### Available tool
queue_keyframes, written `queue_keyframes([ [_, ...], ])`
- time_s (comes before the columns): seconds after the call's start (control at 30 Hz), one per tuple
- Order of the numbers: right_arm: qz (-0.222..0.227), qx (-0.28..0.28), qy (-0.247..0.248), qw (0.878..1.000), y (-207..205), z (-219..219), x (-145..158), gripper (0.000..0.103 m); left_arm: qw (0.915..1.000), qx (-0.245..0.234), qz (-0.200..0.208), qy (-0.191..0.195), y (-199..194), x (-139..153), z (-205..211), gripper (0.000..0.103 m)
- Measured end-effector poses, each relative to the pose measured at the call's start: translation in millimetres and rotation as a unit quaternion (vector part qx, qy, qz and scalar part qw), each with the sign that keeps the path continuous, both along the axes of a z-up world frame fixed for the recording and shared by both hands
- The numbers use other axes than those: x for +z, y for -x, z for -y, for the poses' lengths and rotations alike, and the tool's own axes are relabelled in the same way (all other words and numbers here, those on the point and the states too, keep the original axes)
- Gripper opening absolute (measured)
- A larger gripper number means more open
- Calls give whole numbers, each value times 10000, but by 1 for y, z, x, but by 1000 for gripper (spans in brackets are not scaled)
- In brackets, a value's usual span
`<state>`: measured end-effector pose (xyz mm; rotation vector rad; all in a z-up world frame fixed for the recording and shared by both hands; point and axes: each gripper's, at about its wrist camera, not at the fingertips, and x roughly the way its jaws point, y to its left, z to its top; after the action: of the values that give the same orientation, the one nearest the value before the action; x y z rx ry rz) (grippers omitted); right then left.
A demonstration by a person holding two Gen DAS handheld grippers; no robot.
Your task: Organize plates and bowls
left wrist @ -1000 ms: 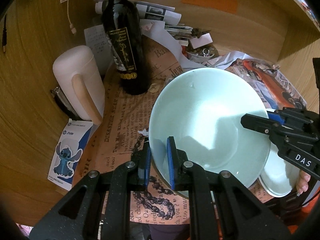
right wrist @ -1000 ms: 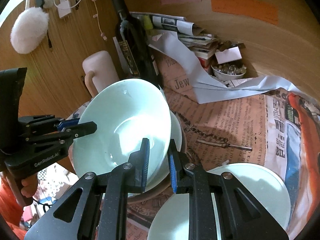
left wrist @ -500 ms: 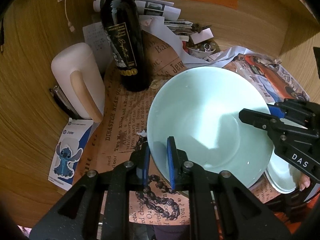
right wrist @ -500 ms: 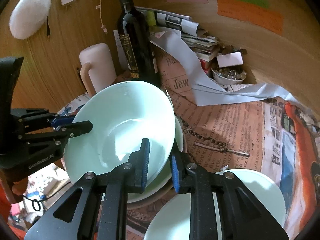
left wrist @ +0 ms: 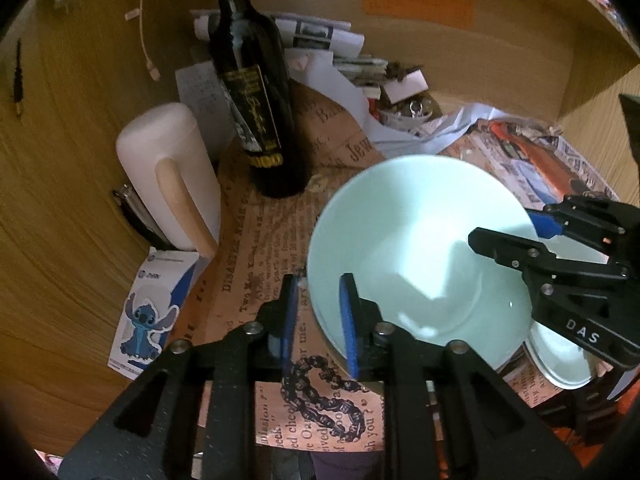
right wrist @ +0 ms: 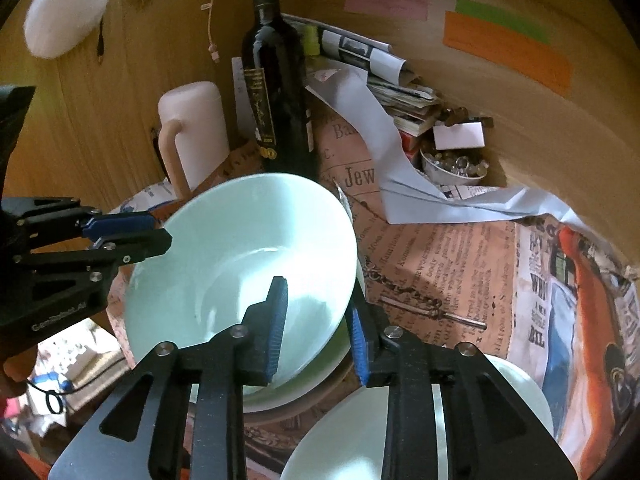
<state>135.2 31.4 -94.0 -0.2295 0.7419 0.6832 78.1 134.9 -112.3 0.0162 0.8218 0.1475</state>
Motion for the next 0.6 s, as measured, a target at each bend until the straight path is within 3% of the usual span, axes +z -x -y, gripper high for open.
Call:
queue_keyframes([
  [0.13, 28, -41, -28, 10000, 0, 2, 3, 27, 9997, 122, 191, 45, 6, 8, -7, 51],
  [0.23, 401, -144, -79, 9991, 5, 6, 12, 48, 9993, 197, 303, 128, 11, 12, -13, 61],
  [0.27, 472, -152, -116, 9987, 6, 7, 15, 52, 9991, 205, 323, 180, 12, 13, -15, 62],
  [0.4, 496, -121, -118, 9986, 6, 12, 21, 53, 9989, 169, 289, 320, 15, 12, -19, 66],
  [0.6, -150, -104, -93, 9998, -9, 22, 4, 53, 9988, 56, -44, 490, 13, -8, -19, 69],
])
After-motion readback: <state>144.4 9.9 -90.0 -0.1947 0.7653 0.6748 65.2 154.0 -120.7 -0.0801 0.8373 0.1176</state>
